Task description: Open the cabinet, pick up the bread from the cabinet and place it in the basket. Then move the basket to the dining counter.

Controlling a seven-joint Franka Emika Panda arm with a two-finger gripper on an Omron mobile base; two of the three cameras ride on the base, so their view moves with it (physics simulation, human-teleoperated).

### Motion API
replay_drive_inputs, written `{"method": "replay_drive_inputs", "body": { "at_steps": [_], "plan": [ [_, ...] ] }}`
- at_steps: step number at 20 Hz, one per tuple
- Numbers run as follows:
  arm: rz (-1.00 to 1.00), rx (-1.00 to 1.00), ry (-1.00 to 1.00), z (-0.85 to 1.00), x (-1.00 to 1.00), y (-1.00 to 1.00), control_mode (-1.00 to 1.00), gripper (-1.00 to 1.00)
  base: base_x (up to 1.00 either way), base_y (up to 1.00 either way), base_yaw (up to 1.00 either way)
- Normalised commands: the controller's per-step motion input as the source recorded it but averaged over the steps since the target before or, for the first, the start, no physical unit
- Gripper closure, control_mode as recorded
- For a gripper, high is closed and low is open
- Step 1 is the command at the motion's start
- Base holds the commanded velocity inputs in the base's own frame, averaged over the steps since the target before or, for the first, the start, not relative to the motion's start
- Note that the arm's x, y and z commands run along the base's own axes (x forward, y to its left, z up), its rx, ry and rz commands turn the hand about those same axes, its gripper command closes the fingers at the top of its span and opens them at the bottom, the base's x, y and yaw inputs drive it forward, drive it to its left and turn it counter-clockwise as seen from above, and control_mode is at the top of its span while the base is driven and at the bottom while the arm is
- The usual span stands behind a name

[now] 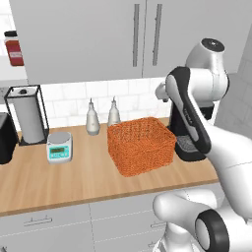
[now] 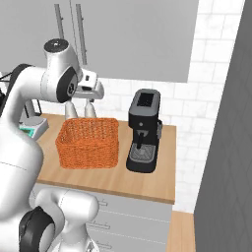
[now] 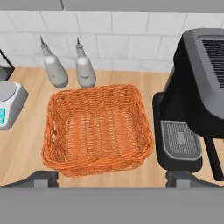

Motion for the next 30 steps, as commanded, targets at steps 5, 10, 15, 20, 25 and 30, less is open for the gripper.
{"method": "replay_drive_inputs", "body": {
  "at_steps": [5, 10, 15, 20, 25, 30],
  "plan": [
    [0.00, 0.00, -0.29, 0.74, 0.01, 0.13, -1.00, -1.00, 0.00, 0.00, 0.00],
    [0.00, -0.05, -0.15, 0.70, 0.21, 0.21, -1.00, -1.00, 0.00, 0.00, 0.00],
    [0.00, -0.01, -0.08, 0.68, 0.23, 0.01, -1.00, -1.00, 0.00, 0.00, 0.00],
    [0.00, 0.00, -0.19, 0.37, 0.33, 0.05, -1.00, -1.00, 0.00, 0.00, 0.00],
    [0.00, 0.00, -0.13, 0.19, 0.46, 0.03, -1.00, -1.00, 0.00, 0.00, 0.00],
    [0.00, 0.00, 0.00, 0.05, 0.49, 0.02, -1.00, -1.00, 0.00, 0.00, 0.00]
  ]
}}
